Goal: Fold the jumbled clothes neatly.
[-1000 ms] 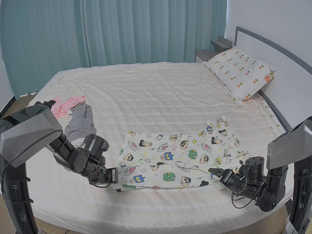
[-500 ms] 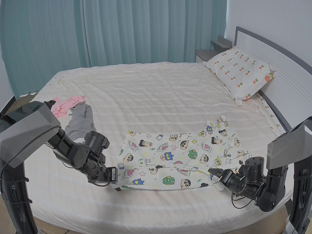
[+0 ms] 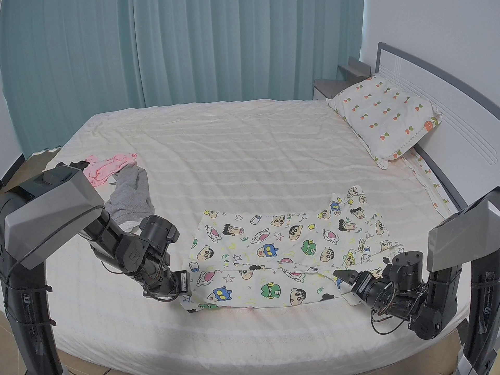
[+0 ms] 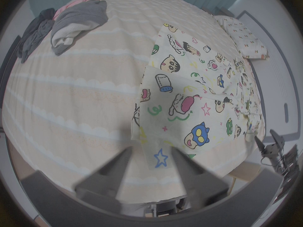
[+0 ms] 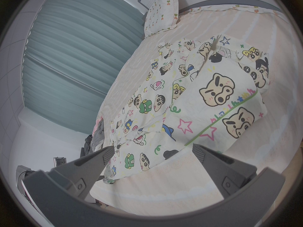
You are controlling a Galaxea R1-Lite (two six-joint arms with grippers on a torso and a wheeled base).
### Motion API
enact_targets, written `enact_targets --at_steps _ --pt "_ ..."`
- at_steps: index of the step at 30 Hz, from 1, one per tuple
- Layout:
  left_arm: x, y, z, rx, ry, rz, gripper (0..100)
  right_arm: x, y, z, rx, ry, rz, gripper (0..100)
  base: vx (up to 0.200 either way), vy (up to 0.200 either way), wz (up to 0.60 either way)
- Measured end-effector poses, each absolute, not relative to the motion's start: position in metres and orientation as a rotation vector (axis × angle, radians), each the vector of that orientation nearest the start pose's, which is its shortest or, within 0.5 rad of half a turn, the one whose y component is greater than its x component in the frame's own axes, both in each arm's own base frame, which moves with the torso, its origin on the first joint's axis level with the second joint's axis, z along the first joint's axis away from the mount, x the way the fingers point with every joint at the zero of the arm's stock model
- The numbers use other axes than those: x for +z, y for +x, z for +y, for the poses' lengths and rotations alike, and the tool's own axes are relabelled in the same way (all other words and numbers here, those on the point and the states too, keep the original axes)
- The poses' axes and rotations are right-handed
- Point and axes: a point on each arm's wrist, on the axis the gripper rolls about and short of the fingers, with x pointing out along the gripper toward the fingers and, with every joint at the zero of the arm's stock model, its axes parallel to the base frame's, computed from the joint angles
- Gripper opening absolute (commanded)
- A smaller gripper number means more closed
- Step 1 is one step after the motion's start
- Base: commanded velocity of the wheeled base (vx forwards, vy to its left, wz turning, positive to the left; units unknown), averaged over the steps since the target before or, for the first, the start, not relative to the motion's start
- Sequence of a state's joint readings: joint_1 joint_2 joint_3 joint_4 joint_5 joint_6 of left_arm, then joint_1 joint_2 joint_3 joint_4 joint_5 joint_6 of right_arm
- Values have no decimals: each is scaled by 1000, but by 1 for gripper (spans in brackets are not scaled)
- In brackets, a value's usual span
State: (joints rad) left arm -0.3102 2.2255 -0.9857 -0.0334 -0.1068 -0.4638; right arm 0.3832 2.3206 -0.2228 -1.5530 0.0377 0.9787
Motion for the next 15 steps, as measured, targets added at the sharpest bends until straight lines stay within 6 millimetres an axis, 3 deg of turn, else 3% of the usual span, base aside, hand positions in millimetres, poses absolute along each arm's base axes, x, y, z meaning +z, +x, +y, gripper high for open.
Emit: enact_targets --at_steps 5,9,15 --pt "16 327 -110 -106 -393 1259 100 -22 249 102 113 845 691 100 0 0 0" --pt "51 314 -109 -197 -586 1240 100 -22 249 103 115 844 692 100 0 0 0" --pt "74 299 -110 -216 -751 1195 100 -22 249 104 119 843 693 100 0 0 0"
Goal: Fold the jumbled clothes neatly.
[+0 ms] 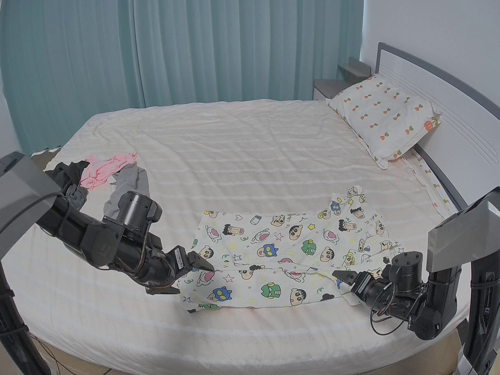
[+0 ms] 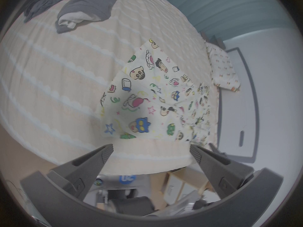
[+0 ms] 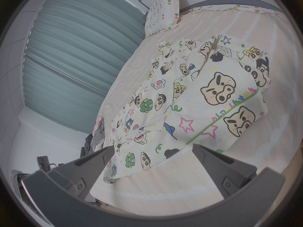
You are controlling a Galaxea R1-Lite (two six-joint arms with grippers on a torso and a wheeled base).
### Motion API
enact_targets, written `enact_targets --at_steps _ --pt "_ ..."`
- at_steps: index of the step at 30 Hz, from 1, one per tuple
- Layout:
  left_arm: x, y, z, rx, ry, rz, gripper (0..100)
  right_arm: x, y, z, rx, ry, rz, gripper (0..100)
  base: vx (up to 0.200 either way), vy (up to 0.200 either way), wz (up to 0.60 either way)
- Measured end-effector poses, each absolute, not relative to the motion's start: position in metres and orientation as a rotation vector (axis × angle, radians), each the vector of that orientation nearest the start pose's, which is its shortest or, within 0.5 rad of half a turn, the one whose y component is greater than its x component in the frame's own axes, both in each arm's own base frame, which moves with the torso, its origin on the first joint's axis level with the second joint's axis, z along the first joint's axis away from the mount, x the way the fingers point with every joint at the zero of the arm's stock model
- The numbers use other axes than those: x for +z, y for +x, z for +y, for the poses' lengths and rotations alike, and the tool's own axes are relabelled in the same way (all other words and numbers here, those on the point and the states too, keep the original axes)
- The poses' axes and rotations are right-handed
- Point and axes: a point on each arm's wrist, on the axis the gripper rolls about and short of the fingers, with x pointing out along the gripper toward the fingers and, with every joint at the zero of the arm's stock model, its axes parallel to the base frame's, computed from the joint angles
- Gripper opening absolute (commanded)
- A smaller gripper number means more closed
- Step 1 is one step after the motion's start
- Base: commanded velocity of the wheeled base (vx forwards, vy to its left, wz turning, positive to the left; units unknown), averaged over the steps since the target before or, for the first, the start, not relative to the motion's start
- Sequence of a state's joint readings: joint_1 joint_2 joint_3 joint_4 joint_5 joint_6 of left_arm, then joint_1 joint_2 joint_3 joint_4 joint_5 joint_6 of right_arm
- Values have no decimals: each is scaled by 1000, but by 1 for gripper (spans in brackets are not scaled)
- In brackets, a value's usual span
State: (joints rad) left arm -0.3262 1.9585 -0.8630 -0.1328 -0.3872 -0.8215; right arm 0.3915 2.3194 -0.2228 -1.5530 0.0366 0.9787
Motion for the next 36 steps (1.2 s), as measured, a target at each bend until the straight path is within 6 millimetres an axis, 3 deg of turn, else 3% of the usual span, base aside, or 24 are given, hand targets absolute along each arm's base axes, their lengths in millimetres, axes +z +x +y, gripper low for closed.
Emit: enact_targets --at_steps 5,15,30,36 --pt "88 293 -114 -292 -856 1050 100 -22 249 104 120 843 693 100 0 -80 0" --pt "79 276 -112 -302 -891 1052 100 -22 249 104 121 843 693 100 0 -200 0" --pt "77 283 -110 -272 -991 1030 100 -23 249 105 122 843 693 100 0 0 0" --pt "76 283 -110 -274 -989 1030 100 -23 250 105 122 843 692 100 200 0 0"
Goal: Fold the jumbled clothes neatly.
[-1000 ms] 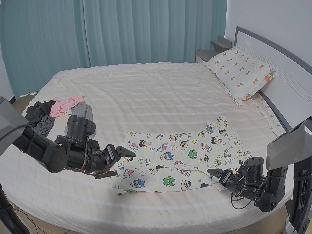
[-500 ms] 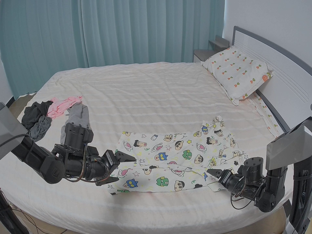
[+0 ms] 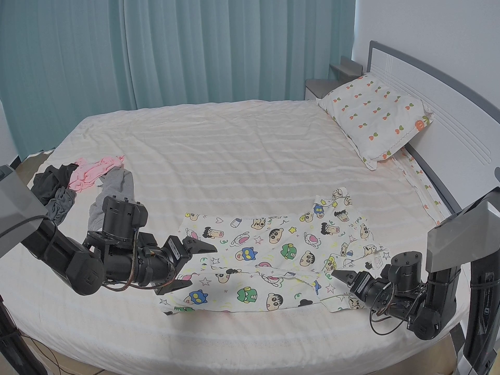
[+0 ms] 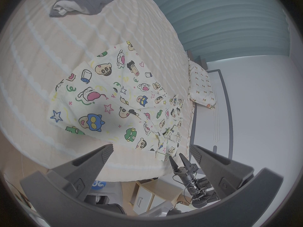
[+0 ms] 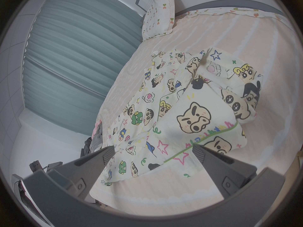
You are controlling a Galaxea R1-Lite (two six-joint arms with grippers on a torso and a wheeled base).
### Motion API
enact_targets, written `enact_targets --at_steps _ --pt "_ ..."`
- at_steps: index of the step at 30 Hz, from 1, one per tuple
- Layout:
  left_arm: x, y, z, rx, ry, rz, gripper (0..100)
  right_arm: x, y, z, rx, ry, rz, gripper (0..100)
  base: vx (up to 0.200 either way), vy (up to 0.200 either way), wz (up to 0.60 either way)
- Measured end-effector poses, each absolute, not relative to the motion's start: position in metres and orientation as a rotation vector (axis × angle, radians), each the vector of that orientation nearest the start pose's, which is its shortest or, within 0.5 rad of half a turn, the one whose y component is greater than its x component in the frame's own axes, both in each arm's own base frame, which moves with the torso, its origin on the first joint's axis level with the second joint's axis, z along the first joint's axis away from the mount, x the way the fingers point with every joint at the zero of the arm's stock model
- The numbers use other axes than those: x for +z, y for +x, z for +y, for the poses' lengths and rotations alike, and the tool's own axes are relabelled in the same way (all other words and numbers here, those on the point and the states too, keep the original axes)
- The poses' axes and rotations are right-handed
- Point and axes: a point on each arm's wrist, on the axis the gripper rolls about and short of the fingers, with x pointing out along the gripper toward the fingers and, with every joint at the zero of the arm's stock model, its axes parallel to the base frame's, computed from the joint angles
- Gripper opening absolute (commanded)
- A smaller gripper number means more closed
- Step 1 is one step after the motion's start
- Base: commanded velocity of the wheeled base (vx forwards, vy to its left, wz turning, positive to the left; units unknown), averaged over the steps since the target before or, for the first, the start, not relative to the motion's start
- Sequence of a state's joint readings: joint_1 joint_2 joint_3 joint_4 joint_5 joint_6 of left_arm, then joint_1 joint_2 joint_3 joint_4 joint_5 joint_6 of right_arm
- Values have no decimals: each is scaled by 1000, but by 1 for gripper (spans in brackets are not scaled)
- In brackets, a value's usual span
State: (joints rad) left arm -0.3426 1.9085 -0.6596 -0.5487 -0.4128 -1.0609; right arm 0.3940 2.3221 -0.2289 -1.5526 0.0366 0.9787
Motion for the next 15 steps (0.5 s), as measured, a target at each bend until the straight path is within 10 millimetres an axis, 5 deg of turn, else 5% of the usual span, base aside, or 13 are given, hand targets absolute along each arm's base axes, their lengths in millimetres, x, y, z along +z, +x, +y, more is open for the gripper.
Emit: enact_targets --at_steps 9,15 --pt "75 283 -110 -266 -986 1029 100 -22 251 105 124 844 687 100 200 0 0" --pt "73 283 -111 -264 -985 1034 100 -19 251 105 127 848 675 100 0 0 0"
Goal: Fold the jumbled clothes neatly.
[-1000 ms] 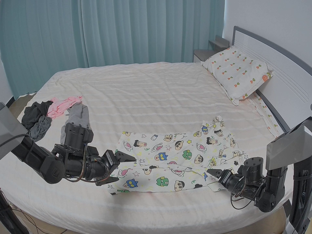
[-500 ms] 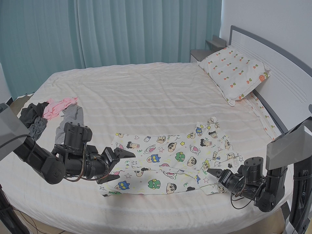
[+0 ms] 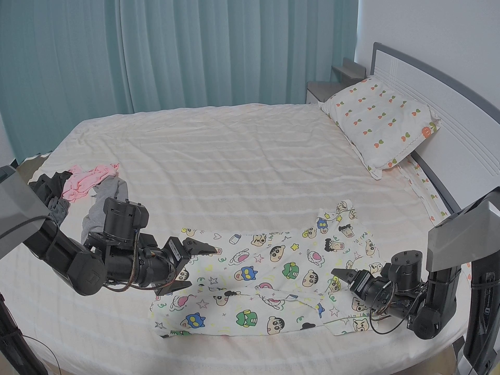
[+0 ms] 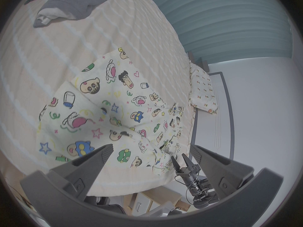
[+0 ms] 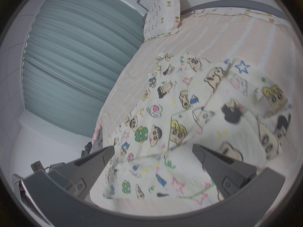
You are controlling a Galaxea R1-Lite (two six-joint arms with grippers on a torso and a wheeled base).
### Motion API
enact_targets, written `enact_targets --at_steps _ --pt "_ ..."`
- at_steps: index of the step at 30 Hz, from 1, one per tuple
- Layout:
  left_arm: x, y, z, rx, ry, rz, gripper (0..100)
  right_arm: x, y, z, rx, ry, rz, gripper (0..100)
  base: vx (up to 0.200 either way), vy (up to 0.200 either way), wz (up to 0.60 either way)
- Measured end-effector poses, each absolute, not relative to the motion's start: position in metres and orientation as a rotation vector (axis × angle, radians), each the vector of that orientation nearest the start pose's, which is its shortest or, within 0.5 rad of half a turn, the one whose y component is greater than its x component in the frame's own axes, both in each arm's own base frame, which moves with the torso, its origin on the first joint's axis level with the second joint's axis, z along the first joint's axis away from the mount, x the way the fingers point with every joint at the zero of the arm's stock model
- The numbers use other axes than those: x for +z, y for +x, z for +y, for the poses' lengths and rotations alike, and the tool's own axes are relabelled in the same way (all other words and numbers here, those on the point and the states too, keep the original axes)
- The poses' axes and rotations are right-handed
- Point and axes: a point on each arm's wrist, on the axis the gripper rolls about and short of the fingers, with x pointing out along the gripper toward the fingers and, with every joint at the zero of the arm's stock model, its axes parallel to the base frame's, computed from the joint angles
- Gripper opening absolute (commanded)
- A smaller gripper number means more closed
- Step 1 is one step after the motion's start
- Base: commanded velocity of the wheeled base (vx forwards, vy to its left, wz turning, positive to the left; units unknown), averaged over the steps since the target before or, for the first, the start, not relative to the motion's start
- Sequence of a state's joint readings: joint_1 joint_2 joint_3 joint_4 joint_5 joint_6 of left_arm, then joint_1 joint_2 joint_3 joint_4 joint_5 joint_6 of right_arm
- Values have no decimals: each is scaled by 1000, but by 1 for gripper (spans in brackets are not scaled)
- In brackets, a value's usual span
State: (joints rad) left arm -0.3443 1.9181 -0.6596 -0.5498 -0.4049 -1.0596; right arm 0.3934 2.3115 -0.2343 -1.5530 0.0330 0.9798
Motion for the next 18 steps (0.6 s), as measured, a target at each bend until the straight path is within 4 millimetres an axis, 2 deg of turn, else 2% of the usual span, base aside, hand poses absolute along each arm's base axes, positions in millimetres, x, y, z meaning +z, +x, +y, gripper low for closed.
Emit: enact_targets --at_steps 7,12,18 --pt "73 282 -111 -267 -982 1024 100 -7 246 108 156 854 654 100 0 0 0" --pt "76 286 -108 -214 -952 927 100 -1 240 112 181 851 654 100 0 0 0" --pt "80 301 -94 -227 -785 834 100 -2 239 113 182 849 659 100 0 0 0"
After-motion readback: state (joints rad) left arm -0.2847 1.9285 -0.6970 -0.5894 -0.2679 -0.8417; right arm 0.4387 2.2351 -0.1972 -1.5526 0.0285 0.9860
